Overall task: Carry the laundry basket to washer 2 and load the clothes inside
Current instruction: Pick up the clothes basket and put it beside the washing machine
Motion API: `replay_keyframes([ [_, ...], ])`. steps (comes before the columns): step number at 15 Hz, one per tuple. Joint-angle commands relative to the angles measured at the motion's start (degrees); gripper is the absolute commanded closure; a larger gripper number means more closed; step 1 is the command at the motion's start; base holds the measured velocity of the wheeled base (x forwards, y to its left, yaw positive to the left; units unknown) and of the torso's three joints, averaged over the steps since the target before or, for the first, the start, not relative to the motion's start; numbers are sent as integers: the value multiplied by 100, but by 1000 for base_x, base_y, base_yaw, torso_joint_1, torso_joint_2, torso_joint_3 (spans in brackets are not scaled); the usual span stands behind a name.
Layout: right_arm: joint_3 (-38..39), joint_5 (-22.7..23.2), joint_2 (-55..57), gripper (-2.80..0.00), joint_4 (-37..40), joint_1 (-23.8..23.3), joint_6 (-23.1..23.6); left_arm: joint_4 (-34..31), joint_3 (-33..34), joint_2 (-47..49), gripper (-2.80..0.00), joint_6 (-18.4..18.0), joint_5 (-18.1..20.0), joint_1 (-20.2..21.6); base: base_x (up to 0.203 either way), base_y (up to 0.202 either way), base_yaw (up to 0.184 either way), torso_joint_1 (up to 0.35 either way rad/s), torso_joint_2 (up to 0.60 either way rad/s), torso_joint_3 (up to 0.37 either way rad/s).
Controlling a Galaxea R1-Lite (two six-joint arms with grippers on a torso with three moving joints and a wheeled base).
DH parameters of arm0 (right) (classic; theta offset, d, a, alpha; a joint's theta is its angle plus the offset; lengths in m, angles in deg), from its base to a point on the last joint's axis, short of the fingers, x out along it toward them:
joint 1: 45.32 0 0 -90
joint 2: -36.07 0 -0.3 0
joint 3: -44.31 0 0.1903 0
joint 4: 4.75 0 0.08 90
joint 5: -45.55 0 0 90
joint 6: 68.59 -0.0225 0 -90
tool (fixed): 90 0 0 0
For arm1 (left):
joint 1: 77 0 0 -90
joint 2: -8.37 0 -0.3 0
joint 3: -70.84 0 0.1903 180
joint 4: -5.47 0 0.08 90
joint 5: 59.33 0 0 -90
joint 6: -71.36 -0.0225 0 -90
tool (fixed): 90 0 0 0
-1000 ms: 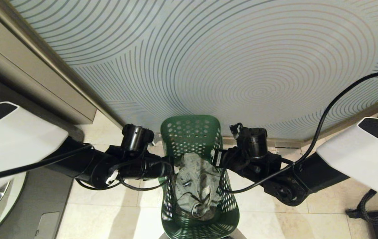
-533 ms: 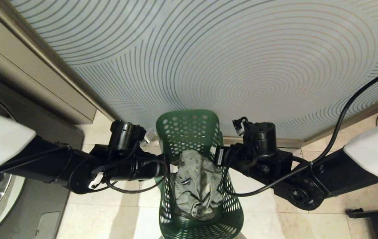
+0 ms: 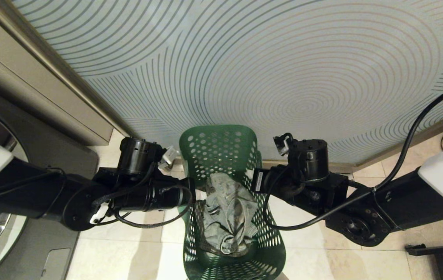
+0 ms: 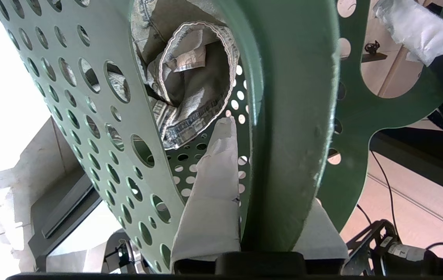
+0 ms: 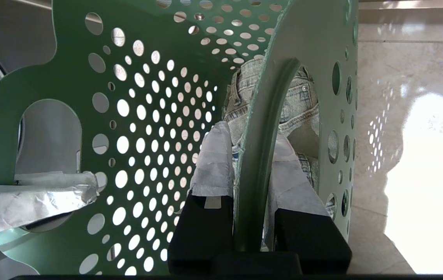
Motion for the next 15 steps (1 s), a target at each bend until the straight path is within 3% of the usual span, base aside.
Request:
replay_keyframes([
  [1,-3,-9,-162,0,-4,41,4,15,31,-90,0,11,9,-2,0,0,0,0,0,0],
  [15,-130,-8,-140,0,124,68,60,15,42,-90,0,8,124,-20,0,0,0,2,1,167],
])
